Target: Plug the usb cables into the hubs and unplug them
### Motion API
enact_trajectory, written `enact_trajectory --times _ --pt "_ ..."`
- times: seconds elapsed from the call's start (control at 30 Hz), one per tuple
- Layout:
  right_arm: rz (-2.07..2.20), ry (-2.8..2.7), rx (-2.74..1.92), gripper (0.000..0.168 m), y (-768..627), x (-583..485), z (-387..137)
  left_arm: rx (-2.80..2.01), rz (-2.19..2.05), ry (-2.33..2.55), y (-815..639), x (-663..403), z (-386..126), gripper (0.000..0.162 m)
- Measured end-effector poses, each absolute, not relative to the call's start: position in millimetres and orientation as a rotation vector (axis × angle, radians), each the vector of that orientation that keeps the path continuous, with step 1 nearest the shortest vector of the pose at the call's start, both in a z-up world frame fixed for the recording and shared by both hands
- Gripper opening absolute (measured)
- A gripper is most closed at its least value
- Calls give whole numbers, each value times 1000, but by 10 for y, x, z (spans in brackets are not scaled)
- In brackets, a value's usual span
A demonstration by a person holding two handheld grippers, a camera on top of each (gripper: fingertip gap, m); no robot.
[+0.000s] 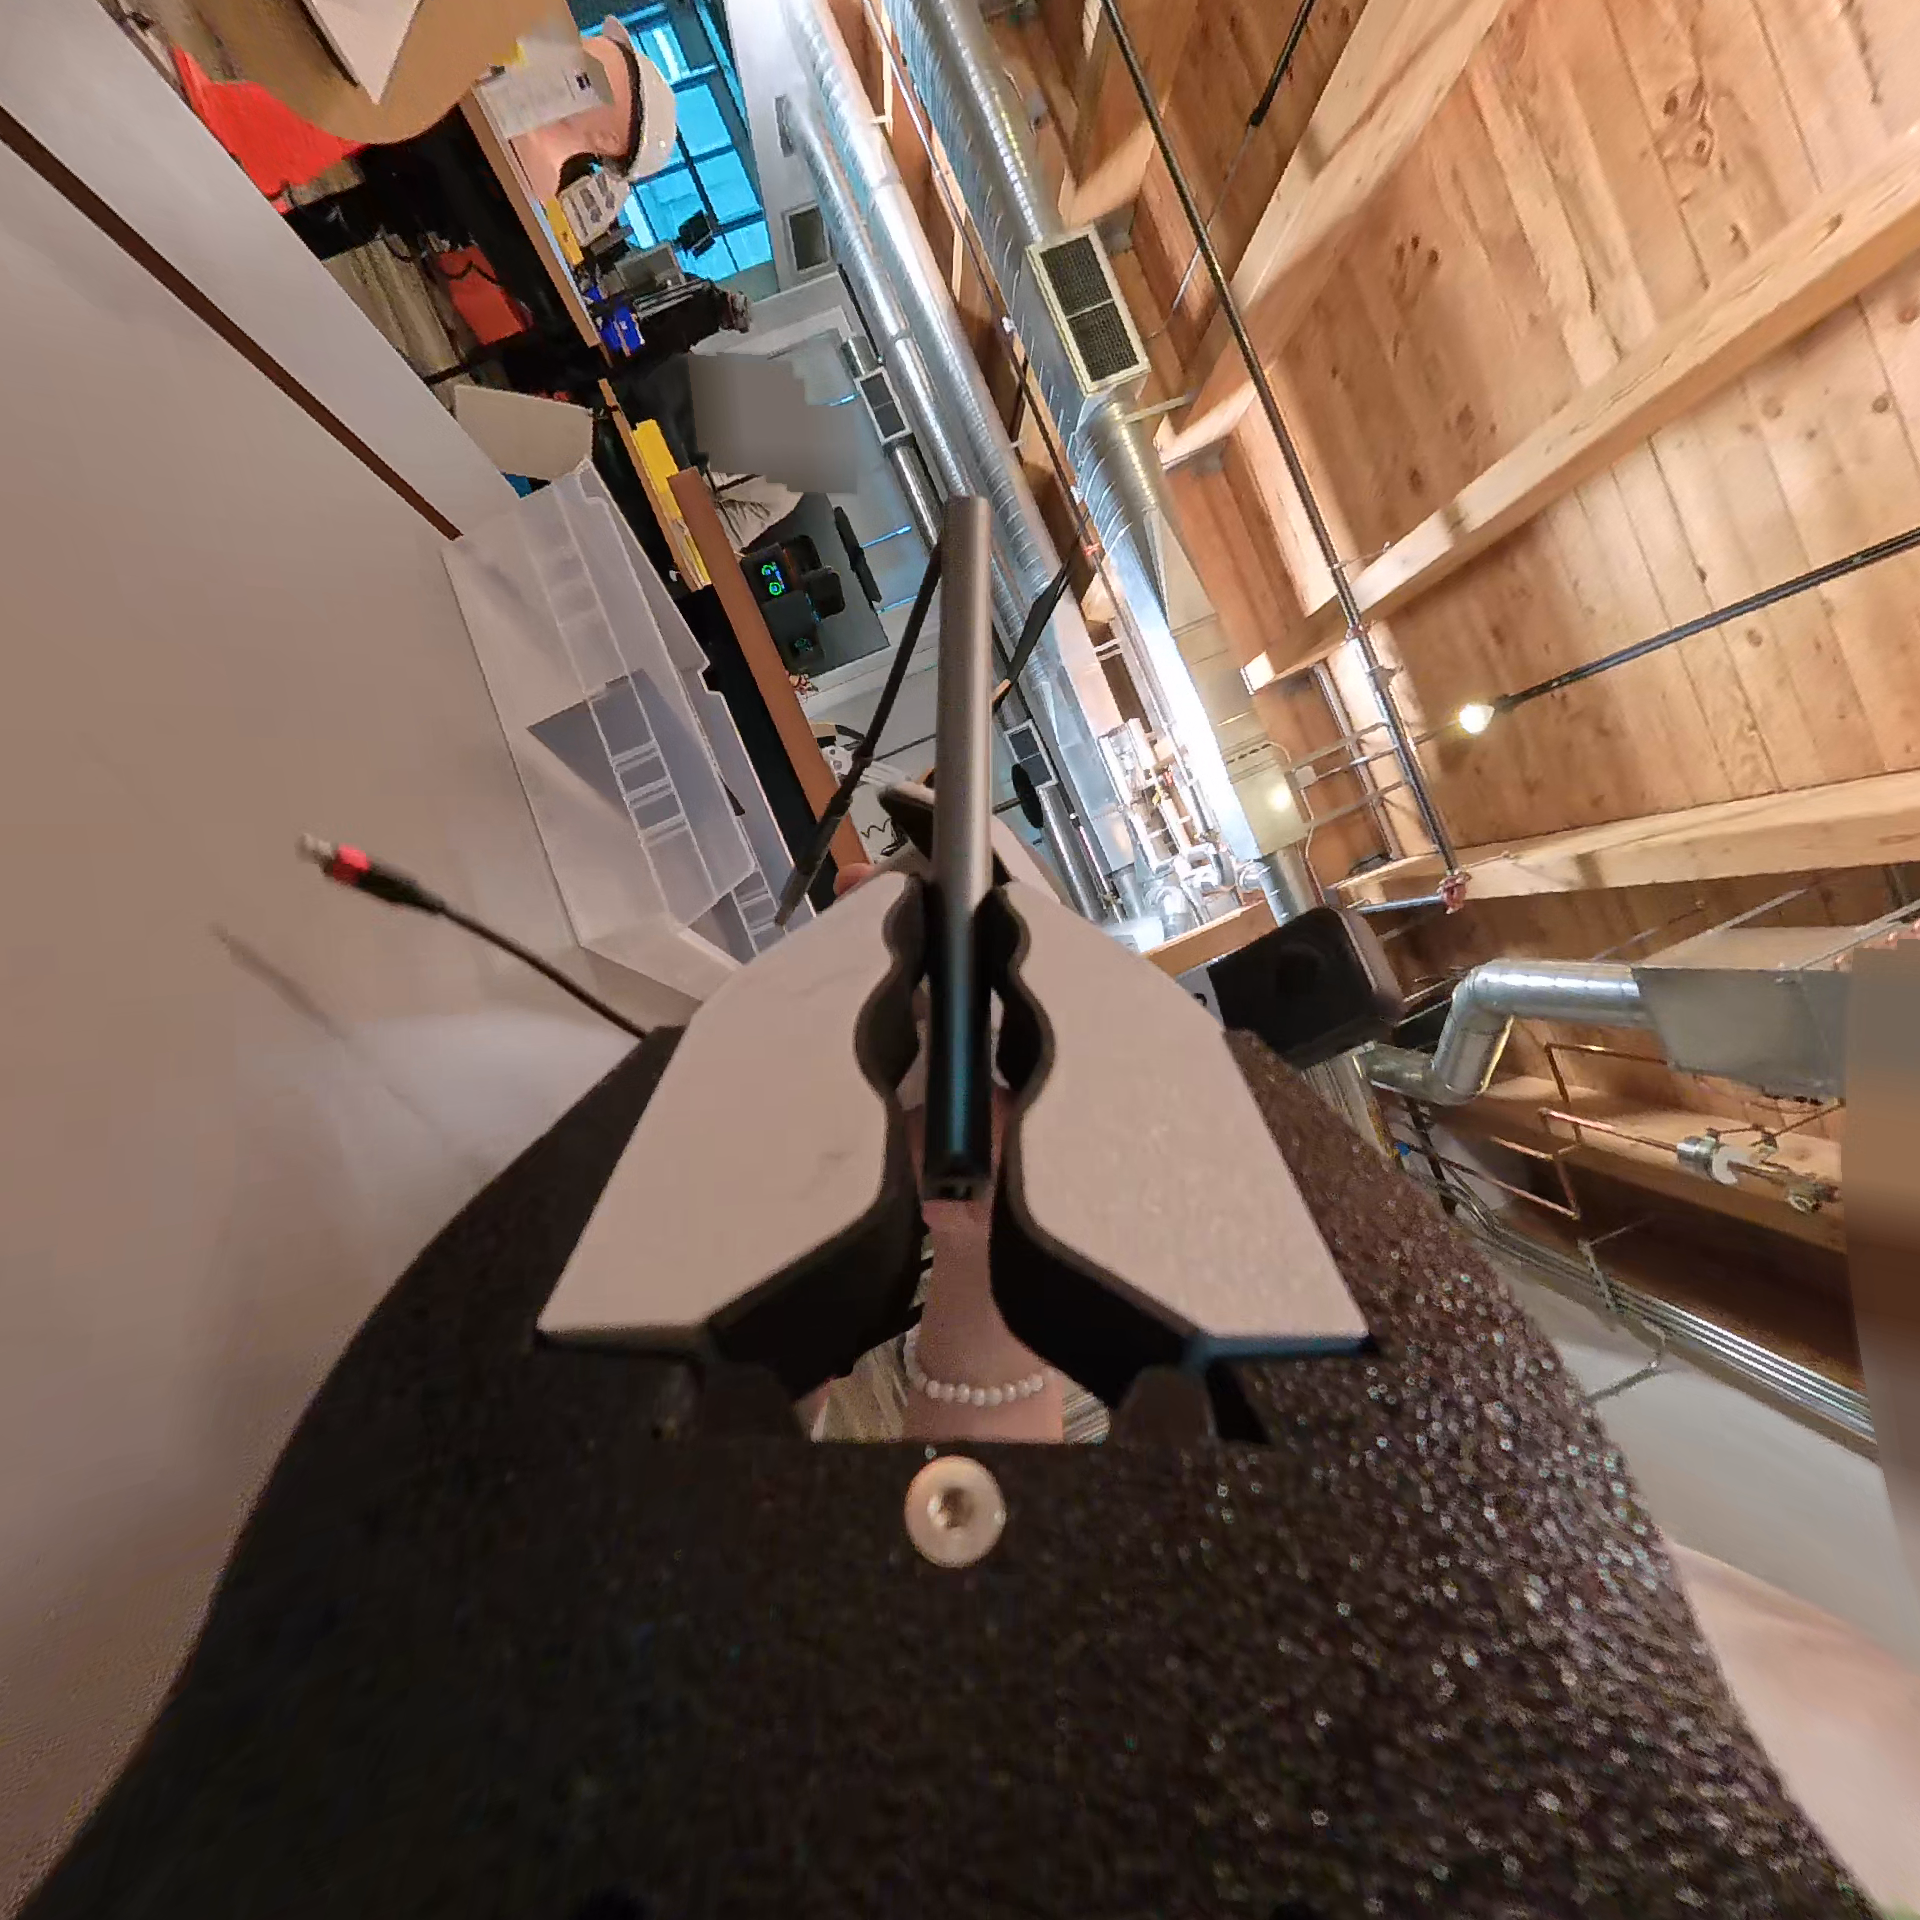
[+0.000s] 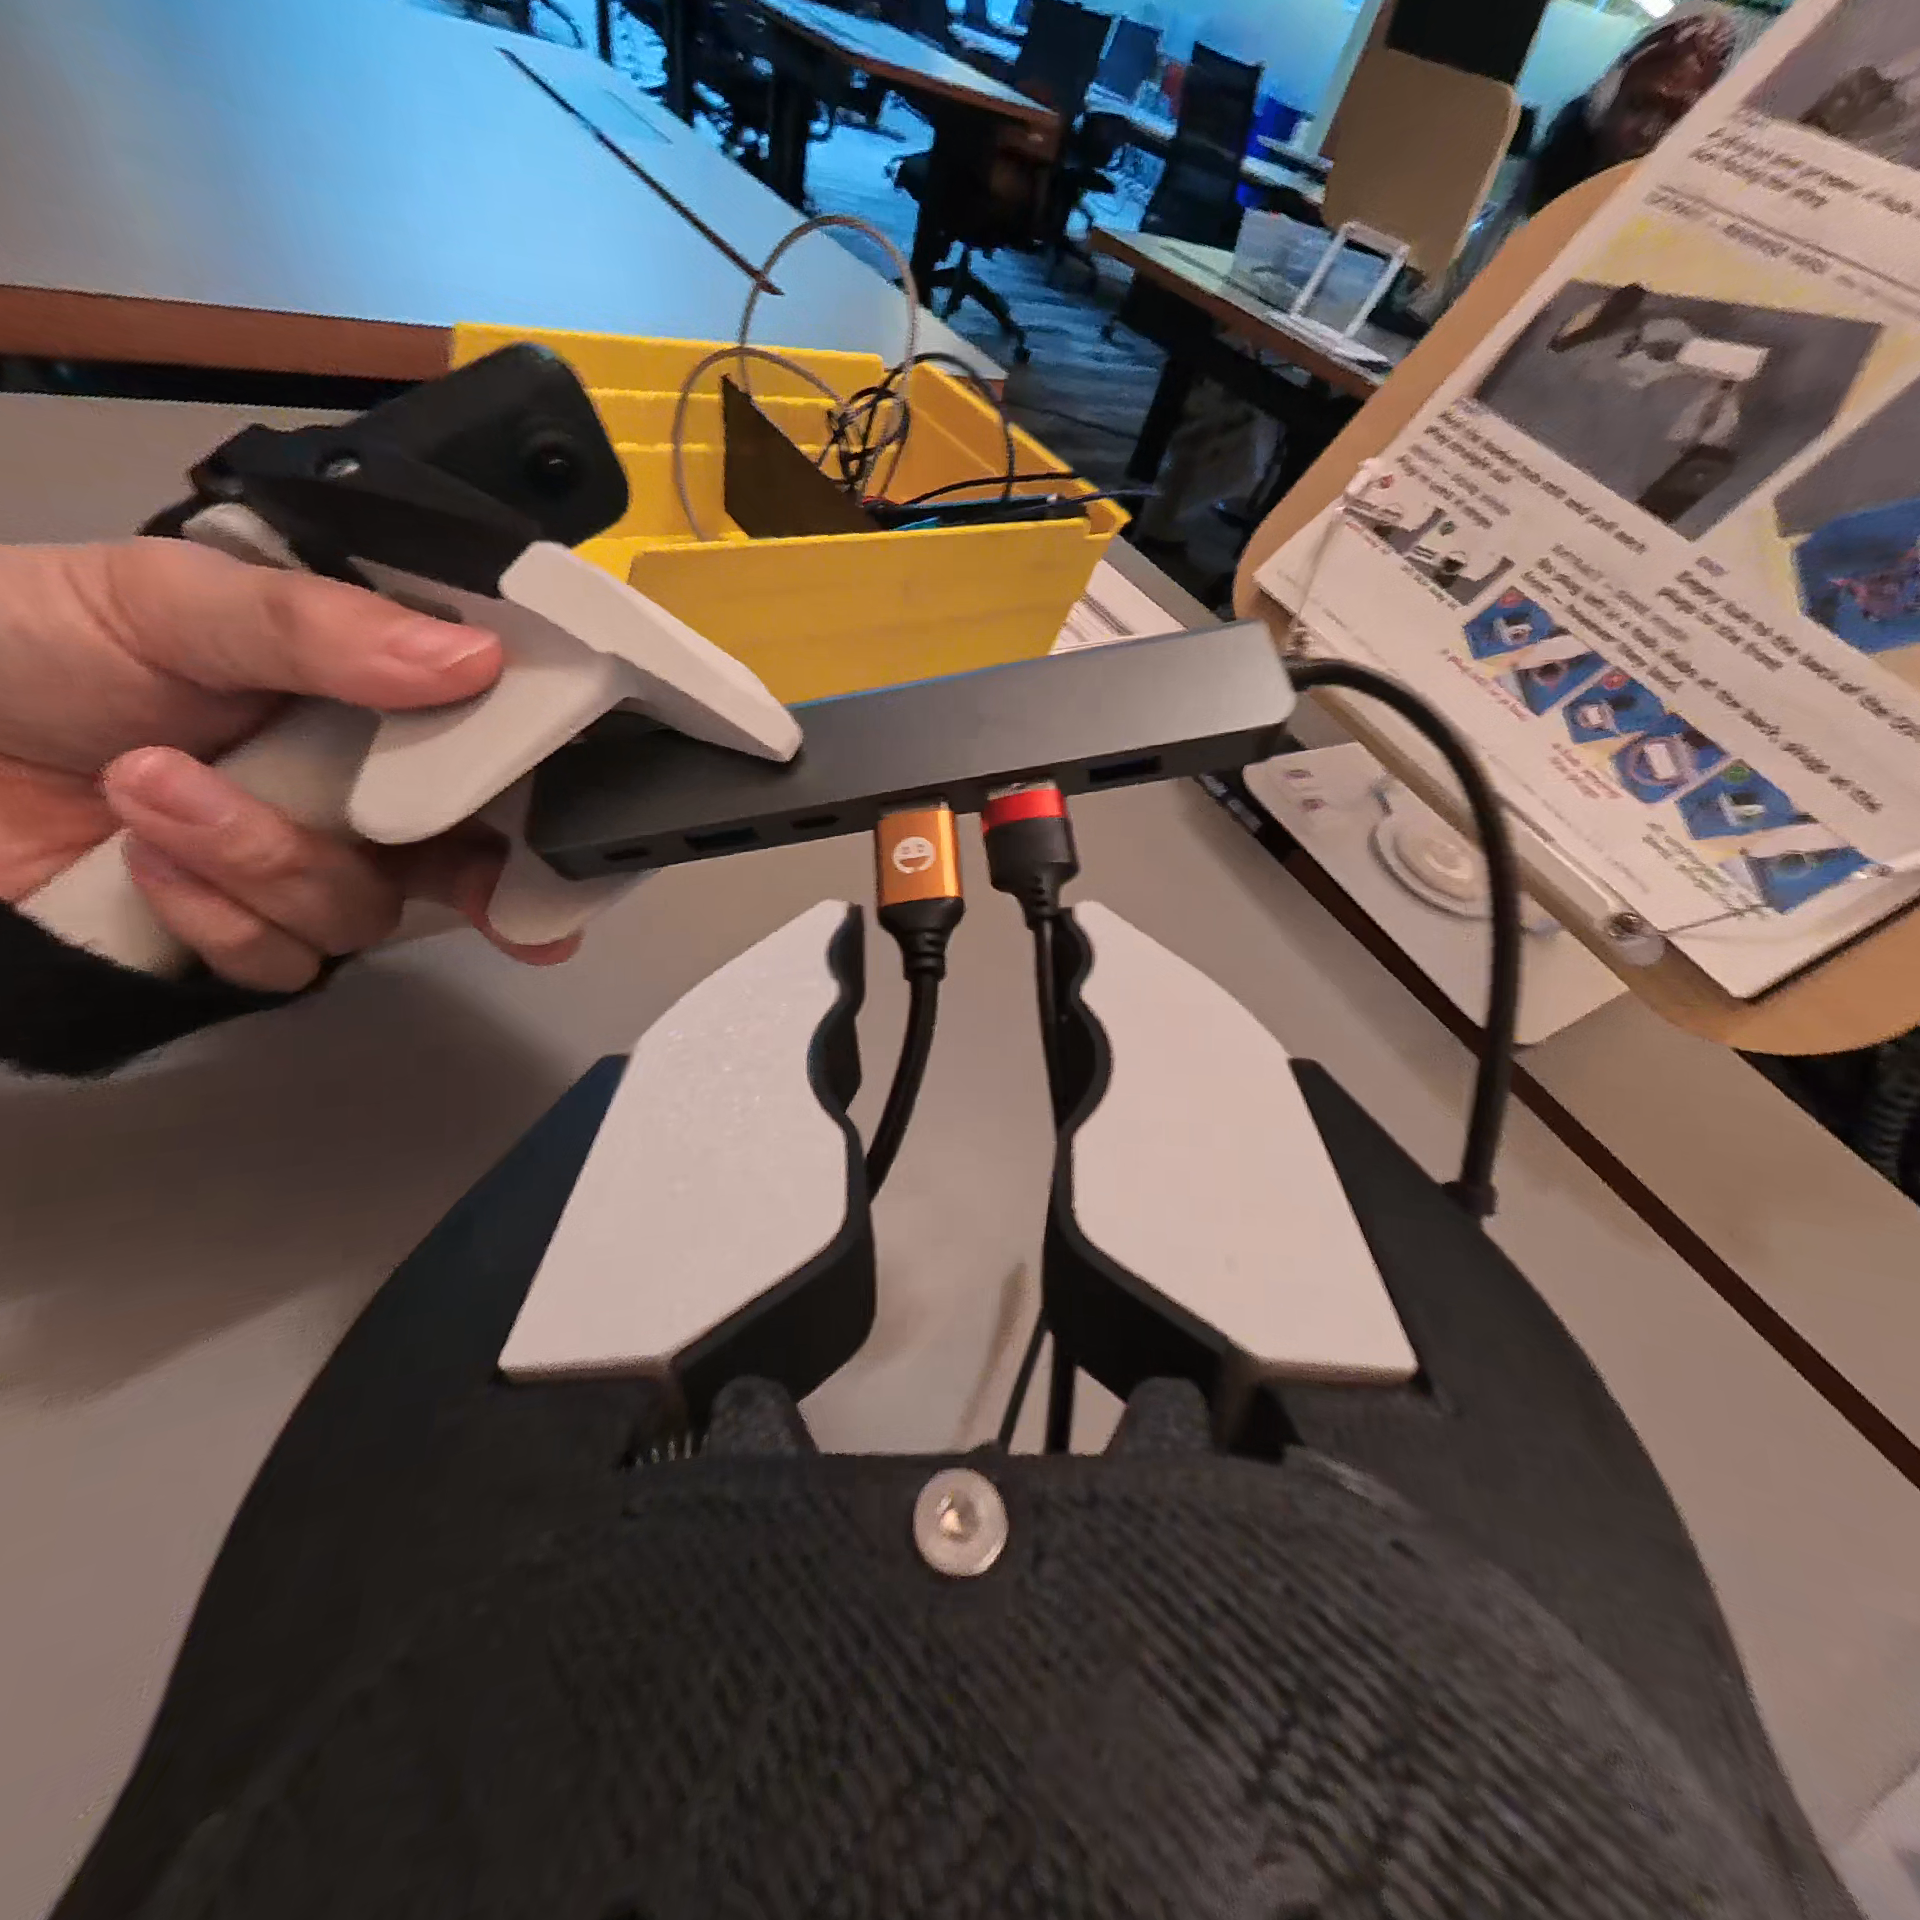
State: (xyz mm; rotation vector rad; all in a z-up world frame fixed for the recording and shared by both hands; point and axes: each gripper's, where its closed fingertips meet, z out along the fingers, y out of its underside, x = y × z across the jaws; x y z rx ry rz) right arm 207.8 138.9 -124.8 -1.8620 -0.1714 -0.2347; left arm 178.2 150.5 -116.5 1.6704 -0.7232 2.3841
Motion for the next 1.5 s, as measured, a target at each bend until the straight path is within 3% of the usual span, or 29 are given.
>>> enact_trajectory --times 0.17,0.3,0.37,0.5,0.6,0.7,0.83,1.0,1.1,1.17,1.37,1.5 --pt "-145 -201 -1854 27 1315 2029 -1243 1673 2397 -872 1422 1726 -1167 9" --pt "-25 -280 -1889 26 1220 1941 -1252 1630 2391 -1414 1303 1625 -1177 15" --pt "54 -348 -1911 26 1152 1885 -1259 1589 2353 -1655 1286 1594 -1161 35" --pt "215 -429 -1935 26 1040 1797 -1230 1368 2249 -2075 1252 1483 -1124 46" --pt "281 -467 -1973 27 951 1803 -1248 1230 2127 -2539 1302 1435 -1234 82" --pt "298 -462 -1981 27 924 1819 -1248 1101 1972 -2751 1224 1357 -1398 93" --pt "263 -514 -2009 27 938 1756 -1309 1201 2067 -2267 1088 1370 -1311 82" --pt "250 -556 -2027 27 1019 1660 -1360 1235 1871 -1952 889 1349 -1383 70" --pt "212 -605 -2048 27 1056 1609 -1379 1196 1741 -1826 728 1274 -1430 22" --pt "159 -632 -2075 27 1061 1631 -1416 1198 1713 -1750 707 1279 -1463 11" --pt "140 -638 -2070 27 1061 1663 -1437 1185 1752 -1665 709 1323 -1499 10" --pt "57 -639 -2082 26 1067 1701 -1432 1179 1872 -1867 758 1404 -1514 15"
